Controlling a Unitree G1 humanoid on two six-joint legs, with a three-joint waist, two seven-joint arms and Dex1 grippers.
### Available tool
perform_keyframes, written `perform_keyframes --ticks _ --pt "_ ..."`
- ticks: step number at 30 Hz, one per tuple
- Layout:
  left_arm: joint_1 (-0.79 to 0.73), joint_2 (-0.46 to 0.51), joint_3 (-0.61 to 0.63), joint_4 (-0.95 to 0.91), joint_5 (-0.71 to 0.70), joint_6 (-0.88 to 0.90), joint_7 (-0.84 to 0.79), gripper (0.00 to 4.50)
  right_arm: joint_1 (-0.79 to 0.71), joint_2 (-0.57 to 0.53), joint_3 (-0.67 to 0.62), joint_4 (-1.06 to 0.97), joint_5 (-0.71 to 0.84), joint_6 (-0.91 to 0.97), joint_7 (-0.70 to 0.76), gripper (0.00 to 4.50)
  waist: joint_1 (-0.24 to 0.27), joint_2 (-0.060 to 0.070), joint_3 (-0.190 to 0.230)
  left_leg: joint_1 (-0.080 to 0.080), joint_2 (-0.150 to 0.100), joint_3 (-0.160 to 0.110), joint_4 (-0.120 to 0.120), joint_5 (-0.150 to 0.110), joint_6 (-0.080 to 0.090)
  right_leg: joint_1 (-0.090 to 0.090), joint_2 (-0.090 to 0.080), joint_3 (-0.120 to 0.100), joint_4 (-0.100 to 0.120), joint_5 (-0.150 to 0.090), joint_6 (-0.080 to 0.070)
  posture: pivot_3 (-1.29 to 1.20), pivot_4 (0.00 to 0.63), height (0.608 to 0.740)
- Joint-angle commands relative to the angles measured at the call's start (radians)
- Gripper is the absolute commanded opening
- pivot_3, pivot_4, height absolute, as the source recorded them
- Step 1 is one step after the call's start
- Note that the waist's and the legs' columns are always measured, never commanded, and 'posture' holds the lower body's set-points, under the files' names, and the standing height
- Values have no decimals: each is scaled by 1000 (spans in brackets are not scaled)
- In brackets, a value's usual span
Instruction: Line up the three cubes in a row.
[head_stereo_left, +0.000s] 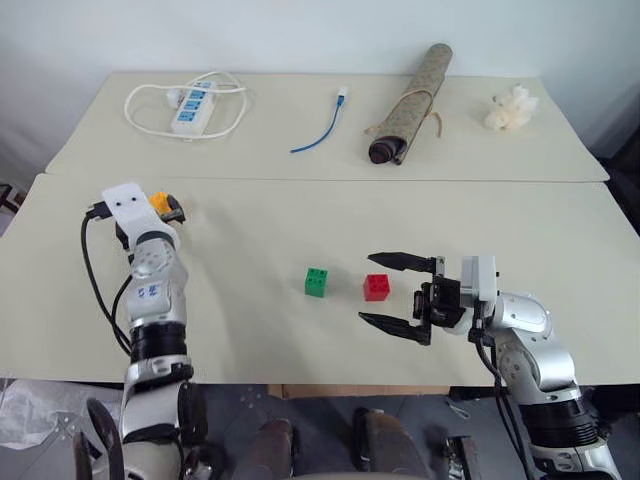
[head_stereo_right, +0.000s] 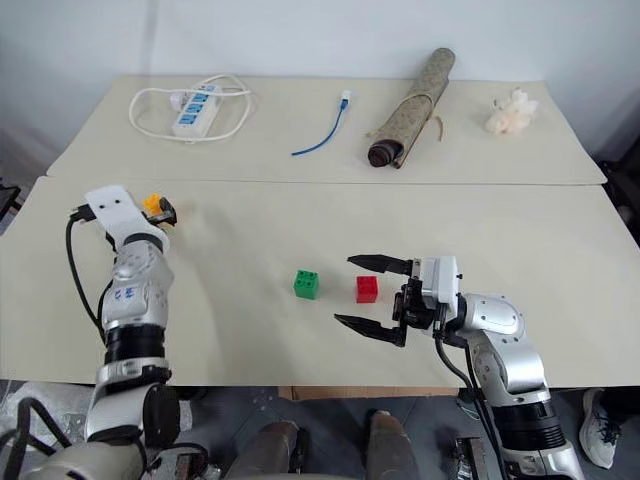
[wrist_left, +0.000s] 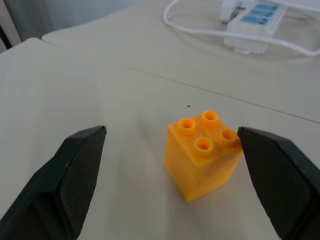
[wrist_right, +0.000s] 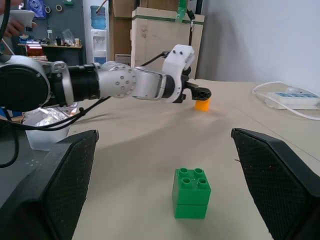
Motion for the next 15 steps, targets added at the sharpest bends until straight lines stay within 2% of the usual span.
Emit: perform_keyframes --ticks 1,5,9,15 --pt "-53 24 -24 108 27 -35 4 4460 13 -8 -9 -51 14 1 -6 4500 0 0 0 0 0 0 0 0 0 0 0 0 0 0 0 0 150 740" --pt "-95 25 -22 183 22 -28 27 4460 19 -8 -10 -52 12 0 -10 4500 -2 0 0 0 0 0 0 0 0 0 0 0 0 0 0 0 150 740" --pt "-97 10 -33 182 31 -34 61 4460 23 -3 -4 -51 6 -7 -15 4500 -1 0 0 0 0 0 0 0 0 -1 0 0 0 0 0 0 150 740" --pt "-76 12 -43 156 14 -59 12 4460 25 -2 -5 -42 4 -11 -12 4500 -1 0 0 0 0 0 0 0 -1 0 0 0 0 0 0 0 150 740"
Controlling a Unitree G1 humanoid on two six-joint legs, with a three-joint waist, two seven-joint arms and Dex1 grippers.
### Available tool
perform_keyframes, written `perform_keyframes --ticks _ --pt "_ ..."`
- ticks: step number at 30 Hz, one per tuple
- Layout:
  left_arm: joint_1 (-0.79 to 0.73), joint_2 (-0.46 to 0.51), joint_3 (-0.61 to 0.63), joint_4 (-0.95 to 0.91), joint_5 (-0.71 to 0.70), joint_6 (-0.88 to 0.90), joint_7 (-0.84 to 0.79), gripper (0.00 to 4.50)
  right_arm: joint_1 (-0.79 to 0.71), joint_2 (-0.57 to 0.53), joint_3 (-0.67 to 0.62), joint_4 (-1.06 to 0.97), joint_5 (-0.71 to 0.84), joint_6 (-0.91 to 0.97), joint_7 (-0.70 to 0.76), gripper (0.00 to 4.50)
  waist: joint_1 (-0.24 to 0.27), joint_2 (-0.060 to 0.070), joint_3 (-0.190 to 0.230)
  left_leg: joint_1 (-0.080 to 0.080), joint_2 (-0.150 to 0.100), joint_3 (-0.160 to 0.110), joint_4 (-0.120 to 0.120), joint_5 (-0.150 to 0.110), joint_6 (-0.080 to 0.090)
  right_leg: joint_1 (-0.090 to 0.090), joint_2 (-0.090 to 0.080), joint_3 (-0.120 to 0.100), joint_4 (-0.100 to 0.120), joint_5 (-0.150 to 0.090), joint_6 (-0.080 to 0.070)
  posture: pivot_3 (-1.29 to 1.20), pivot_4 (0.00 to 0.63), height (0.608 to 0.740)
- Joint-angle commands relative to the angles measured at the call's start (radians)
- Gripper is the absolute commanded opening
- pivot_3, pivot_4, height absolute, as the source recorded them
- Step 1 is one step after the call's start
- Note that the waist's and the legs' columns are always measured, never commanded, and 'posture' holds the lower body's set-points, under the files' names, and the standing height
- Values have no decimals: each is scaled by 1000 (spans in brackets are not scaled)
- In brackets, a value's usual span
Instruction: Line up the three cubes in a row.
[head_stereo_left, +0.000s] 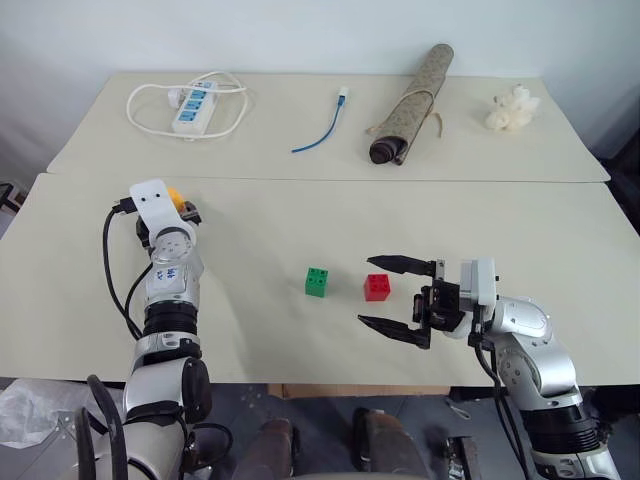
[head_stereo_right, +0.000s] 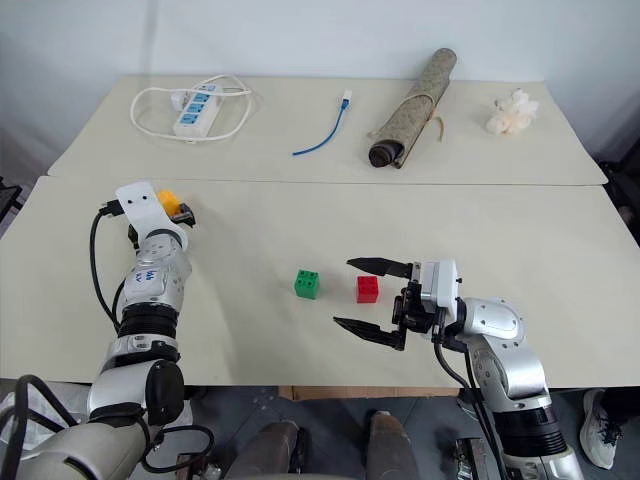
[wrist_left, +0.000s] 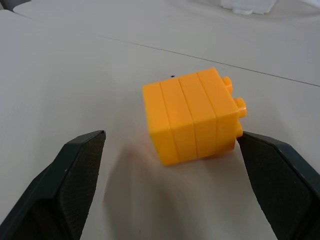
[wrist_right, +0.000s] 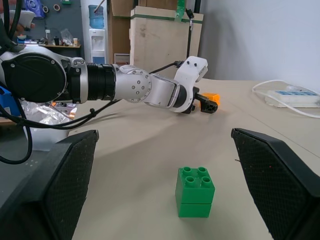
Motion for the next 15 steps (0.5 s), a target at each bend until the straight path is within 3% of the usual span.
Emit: perform_keyframes --ticks 1,7,12,15 --pt "8 10 -9 -50 -8 -32 -39 4460 0 -1 -8 -21 7 -13 0 4500 0 0 0 0 0 0 0 0 0 0 0 0 0 0 0 0 150 740" --pt "134 49 -94 -246 3 -92 -251 4460 1 1 -6 -18 2 -18 -1 4500 -4 0 0 0 0 0 0 0 0 0 0 0 0 0 0 0 150 740" --pt "203 75 -81 -372 -22 -135 -319 4460 7 9 0 -18 -5 -23 -7 4500 -1 0 0 0 1 0 0 0 -1 0 0 0 -1 0 0 0 150 740" --pt "167 92 -52 -326 -44 -139 -334 3868 9 15 9 -19 -9 -22 -10 4500 0 0 0 0 1 0 0 1 -1 0 0 0 0 0 0 0 150 740"
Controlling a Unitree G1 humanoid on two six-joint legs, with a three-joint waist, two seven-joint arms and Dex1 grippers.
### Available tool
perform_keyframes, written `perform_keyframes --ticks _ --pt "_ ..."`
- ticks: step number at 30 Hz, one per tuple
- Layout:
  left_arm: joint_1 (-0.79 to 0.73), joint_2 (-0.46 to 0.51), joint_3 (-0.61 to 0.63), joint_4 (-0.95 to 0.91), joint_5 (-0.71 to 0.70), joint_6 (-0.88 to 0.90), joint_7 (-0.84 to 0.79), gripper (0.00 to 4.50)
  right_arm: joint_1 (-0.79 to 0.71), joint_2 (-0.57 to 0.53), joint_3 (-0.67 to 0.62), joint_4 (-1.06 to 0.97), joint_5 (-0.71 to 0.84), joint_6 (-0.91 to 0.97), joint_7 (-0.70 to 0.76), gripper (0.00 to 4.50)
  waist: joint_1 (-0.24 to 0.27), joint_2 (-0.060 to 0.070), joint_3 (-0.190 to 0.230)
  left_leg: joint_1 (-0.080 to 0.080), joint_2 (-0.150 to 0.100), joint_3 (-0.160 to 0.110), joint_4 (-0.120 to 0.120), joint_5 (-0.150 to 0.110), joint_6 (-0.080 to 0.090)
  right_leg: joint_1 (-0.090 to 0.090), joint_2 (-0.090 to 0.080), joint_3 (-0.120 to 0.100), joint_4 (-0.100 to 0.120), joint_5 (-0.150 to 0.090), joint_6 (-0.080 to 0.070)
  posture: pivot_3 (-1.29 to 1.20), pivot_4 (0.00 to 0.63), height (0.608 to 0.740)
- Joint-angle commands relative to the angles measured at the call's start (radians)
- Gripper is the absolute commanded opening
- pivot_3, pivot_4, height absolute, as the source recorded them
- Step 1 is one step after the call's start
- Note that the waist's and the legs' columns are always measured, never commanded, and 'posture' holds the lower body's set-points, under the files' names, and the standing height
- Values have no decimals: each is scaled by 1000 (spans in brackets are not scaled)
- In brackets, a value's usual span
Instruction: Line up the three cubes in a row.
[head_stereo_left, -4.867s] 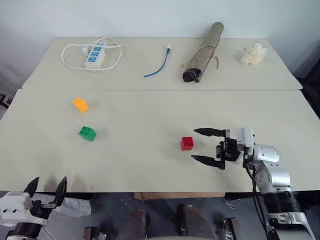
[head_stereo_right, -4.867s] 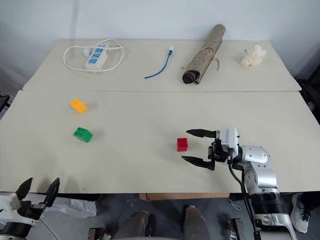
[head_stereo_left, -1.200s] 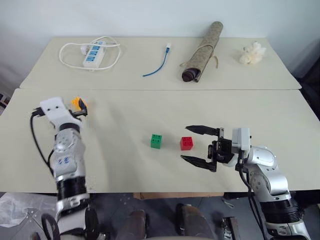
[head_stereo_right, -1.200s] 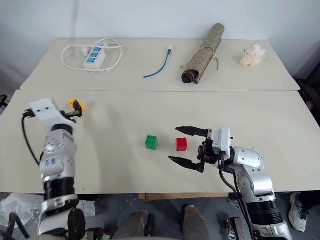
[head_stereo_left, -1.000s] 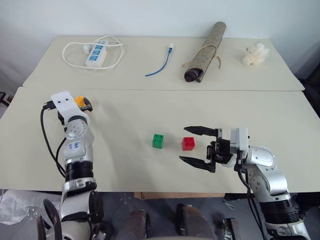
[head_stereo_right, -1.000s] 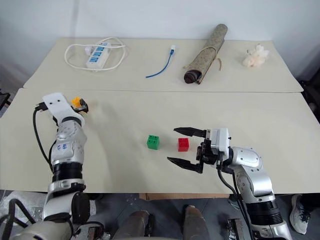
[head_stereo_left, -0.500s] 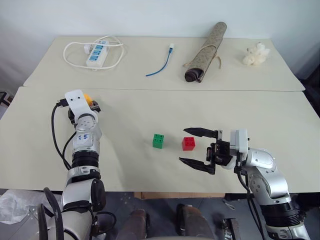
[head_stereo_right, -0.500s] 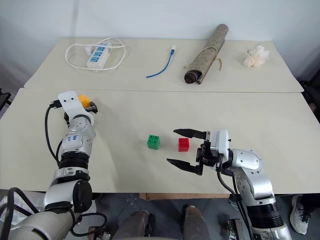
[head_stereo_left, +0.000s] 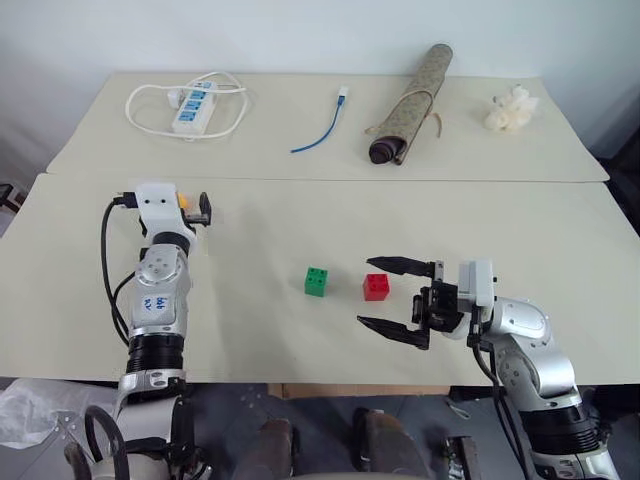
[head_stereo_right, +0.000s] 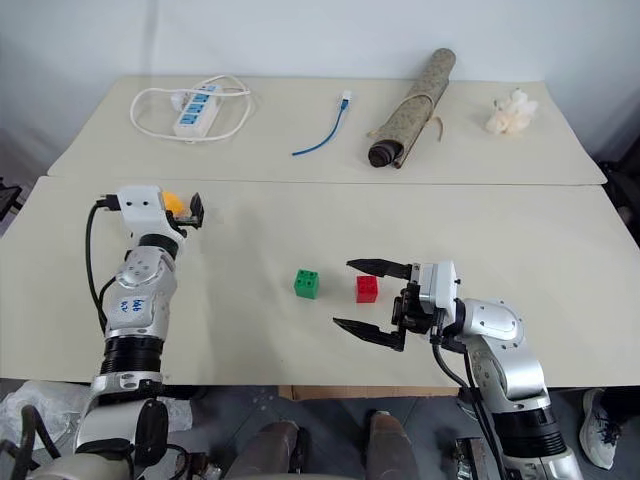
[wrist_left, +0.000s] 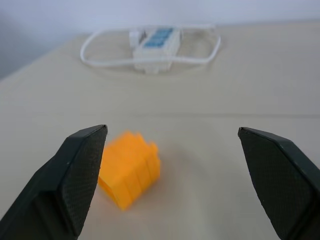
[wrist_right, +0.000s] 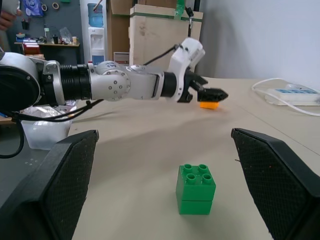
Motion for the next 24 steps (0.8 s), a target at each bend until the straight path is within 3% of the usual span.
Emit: perform_keyframes --ticks 1,9,12,24 --pt "-45 25 37 9 -28 -28 -20 3571 4 8 3 -22 0 -19 -4 4500 1 0 0 0 0 0 0 0 0 0 0 0 0 0 0 0 150 740" --pt "-204 54 23 259 -31 -8 -91 1000 -12 12 2 -5 -9 -30 -14 4500 2 0 0 0 -1 -1 0 0 1 0 0 -1 1 0 0 0 150 740" --pt "-240 58 47 354 -21 -36 -41 62 -13 14 3 -7 -11 -31 -19 4500 0 0 0 0 -1 -1 0 0 1 0 1 -1 1 0 0 0 150 740" --pt "-156 52 94 310 -25 -26 86 62 16 6 1 -39 -10 -24 -47 4500 0 -1 0 -1 -1 0 0 1 0 -1 0 -1 2 0 0 0 150 740"
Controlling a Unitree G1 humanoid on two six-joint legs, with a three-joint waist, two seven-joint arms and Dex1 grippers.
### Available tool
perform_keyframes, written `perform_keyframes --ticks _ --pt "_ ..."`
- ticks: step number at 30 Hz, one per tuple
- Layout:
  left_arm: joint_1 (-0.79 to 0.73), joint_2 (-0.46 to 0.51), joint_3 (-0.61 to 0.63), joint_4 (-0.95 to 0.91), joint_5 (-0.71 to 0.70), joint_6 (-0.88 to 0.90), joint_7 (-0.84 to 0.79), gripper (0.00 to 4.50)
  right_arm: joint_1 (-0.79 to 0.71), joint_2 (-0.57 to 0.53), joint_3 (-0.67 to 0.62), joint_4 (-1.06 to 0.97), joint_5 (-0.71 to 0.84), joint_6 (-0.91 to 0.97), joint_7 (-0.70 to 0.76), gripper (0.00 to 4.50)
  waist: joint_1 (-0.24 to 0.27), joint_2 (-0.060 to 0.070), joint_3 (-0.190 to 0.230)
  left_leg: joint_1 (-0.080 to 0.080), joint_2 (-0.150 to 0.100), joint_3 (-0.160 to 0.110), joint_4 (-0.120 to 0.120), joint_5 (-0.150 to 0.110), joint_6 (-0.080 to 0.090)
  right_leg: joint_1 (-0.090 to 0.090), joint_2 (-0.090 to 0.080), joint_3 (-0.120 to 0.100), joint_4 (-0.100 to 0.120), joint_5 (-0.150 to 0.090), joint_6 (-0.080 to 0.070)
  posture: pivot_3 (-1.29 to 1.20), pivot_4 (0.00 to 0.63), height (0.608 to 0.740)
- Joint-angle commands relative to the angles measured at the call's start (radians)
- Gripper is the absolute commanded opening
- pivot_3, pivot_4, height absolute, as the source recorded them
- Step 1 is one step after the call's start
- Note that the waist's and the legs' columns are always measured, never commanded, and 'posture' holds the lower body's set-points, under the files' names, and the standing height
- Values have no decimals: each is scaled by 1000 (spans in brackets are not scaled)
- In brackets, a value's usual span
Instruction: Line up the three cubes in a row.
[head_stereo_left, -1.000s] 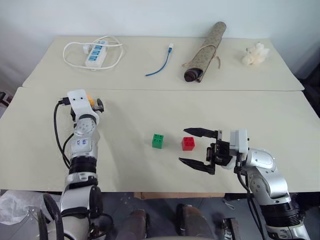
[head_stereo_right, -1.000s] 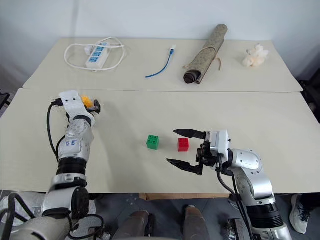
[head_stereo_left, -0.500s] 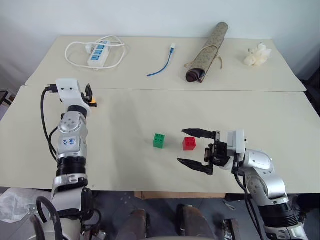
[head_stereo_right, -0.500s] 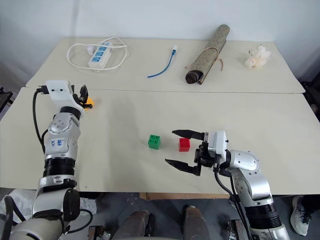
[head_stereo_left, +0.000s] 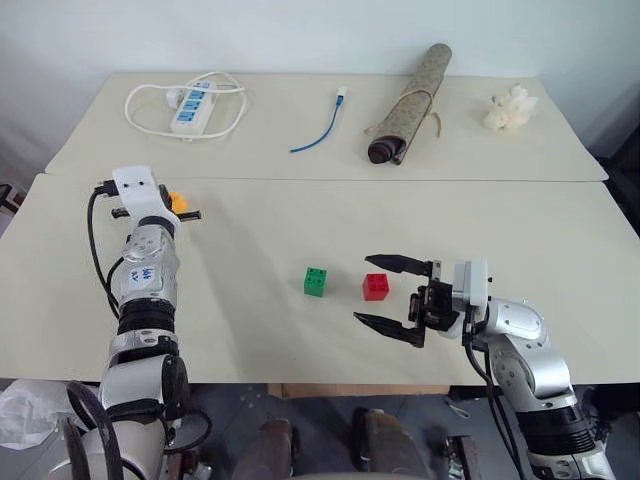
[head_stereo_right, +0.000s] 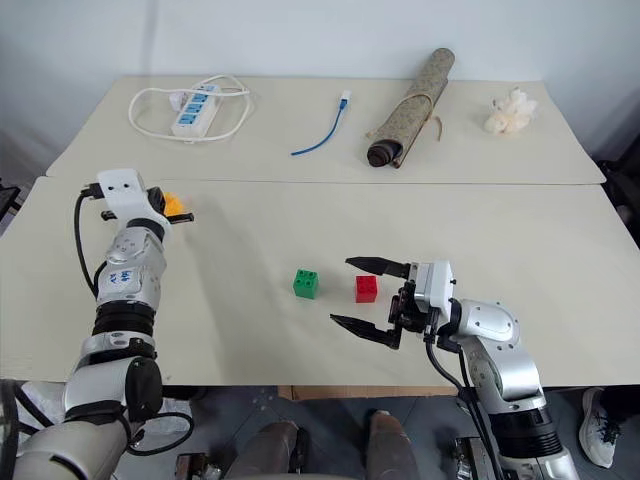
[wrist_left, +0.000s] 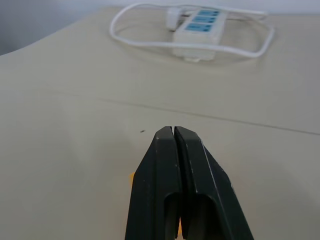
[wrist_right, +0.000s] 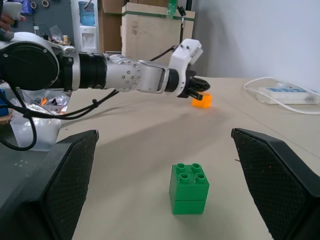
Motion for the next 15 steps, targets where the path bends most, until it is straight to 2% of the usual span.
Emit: perform_keyframes --ticks 1,7,15 --pt "27 4 19 -58 -14 29 24 62 9 -3 -8 -42 11 -5 -7 4500 0 0 0 0 0 0 0 0 0 0 0 0 0 0 0 0 150 740" --pt "57 7 7 -76 -23 131 -8 62 -6 -1 -6 -37 12 -3 -11 4500 2 0 0 1 -1 0 1 0 0 0 0 0 2 0 0 0 150 740" --pt "239 30 92 -314 -51 245 36 62 1 14 8 -39 8 -8 -21 4500 -4 0 0 1 1 0 0 1 -1 0 -1 1 3 0 0 0 150 740"
